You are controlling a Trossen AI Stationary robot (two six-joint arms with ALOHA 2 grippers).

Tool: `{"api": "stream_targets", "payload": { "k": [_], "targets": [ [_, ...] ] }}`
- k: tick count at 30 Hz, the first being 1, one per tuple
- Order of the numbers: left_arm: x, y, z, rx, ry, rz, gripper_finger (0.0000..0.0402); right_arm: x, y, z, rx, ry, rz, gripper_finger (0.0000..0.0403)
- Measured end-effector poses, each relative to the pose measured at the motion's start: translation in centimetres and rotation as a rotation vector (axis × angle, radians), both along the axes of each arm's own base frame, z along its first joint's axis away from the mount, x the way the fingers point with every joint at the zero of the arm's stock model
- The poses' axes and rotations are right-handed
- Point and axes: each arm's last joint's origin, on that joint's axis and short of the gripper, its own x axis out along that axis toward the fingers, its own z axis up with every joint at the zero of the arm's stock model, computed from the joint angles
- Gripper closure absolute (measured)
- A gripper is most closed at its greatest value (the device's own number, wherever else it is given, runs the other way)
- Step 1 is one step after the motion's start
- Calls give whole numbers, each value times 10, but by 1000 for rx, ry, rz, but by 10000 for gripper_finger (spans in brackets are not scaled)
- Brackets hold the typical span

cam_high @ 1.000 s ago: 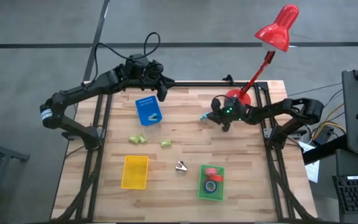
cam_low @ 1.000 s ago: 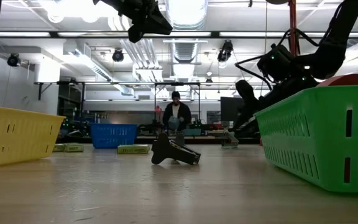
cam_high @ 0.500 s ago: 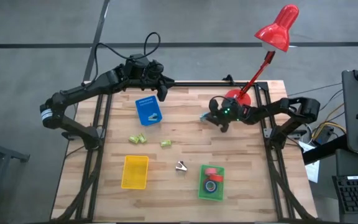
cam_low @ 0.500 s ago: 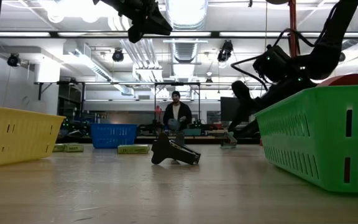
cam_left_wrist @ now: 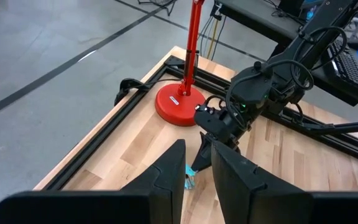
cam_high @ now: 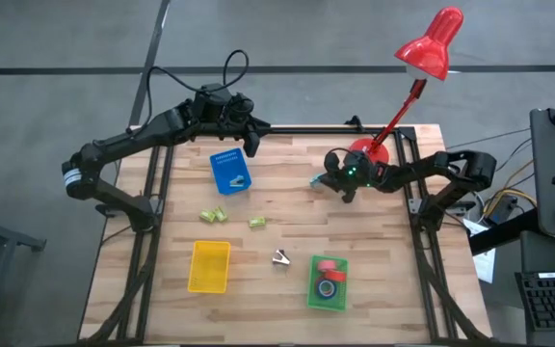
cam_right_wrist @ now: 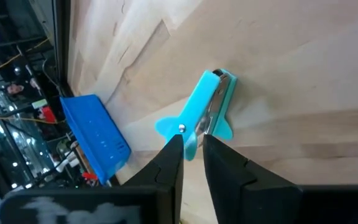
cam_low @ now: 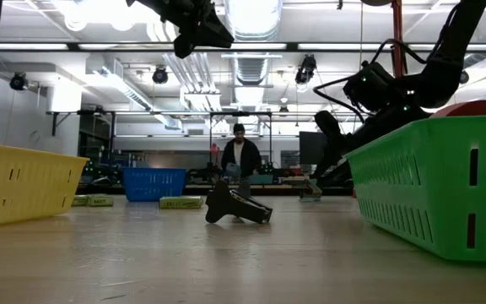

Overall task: Pick and place Stapler, Stapler remover, tape
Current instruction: Put the blue staple remover into the blue bin

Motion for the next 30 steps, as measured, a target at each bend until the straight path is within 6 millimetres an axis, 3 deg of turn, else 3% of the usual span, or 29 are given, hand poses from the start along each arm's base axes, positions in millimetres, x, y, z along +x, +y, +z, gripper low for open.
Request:
{"api": "stream_targets", "payload": {
  "k": [9, 23, 30],
  "targets": [
    [0, 0, 0, 2, 1, -1, 321, 0, -1, 0, -41, 18, 4, 392],
    [0, 0, -1, 0, 6, -1, 321, 1, 0, 1, -86, 19, 77, 395],
    [0, 0, -1, -3, 10, -2, 321, 8, -3, 11, -128, -51, 98, 395]
  ]
}}
